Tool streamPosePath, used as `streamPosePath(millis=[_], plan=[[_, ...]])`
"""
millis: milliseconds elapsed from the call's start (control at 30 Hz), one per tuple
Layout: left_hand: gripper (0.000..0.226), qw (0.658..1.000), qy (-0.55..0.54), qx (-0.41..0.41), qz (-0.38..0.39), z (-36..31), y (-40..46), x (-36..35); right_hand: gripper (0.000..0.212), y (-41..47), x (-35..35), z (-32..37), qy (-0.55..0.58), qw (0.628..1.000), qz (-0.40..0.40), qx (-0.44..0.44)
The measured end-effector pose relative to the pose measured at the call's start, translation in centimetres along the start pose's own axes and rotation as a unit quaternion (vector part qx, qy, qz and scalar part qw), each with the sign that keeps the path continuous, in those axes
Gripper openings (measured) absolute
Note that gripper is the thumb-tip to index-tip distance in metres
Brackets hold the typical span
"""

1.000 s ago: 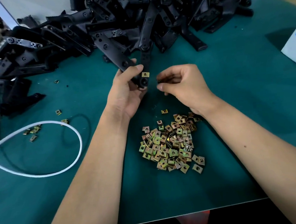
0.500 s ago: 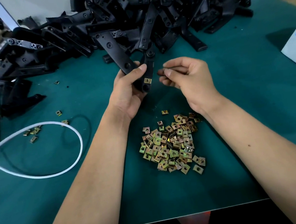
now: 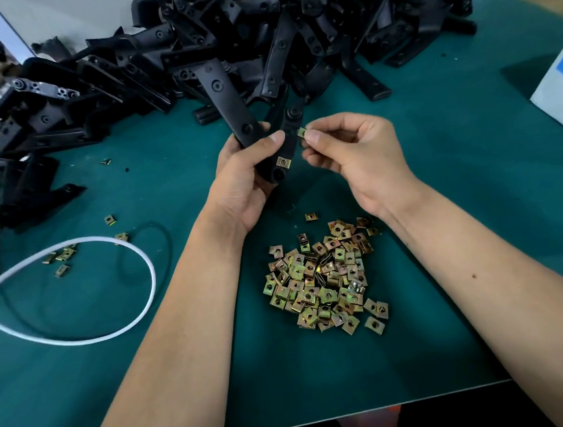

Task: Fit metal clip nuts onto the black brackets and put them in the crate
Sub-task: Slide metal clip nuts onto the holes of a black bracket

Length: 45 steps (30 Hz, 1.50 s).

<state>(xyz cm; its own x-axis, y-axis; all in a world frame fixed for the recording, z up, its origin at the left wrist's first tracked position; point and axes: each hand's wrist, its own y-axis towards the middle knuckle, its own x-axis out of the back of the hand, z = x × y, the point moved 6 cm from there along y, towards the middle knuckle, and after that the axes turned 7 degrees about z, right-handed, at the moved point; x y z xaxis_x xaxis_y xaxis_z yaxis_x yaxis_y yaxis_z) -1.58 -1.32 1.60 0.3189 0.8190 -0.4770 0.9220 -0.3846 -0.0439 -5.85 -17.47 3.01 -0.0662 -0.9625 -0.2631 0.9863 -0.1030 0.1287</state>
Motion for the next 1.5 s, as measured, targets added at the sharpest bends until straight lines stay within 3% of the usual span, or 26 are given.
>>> streamPosePath(millis=[500,700,1000,1200,1500], plan=[[0.034,0.999,0.031,0.005,0.006,0.1,-0.1,-0.3,0.011,0.1,0.0,-0.4,-0.024,1.0,-0.013,0.006],[0.03,1.0,-0.01,0.004,0.0,-0.1,0.0,0.0,0.009,0.1,0.1,-0.3,-0.011,1.0,-0.016,0.003],[0.037,0.999,0.044,0.013,0.003,0.0,-0.1,-0.2,0.011,0.0,-0.1,0.0,-0.024,1.0,-0.007,0.004],[0.036,0.998,0.053,0.027,0.025,0.0,-0.2,-0.4,0.031,0.0,0.1,0.5,-0.031,0.999,0.022,0.002],[0.027,0.992,0.106,0.046,0.05,-0.2,-0.2,-1.0,0.035,0.0,-0.1,0.6,-0.042,0.998,0.046,0.008]])
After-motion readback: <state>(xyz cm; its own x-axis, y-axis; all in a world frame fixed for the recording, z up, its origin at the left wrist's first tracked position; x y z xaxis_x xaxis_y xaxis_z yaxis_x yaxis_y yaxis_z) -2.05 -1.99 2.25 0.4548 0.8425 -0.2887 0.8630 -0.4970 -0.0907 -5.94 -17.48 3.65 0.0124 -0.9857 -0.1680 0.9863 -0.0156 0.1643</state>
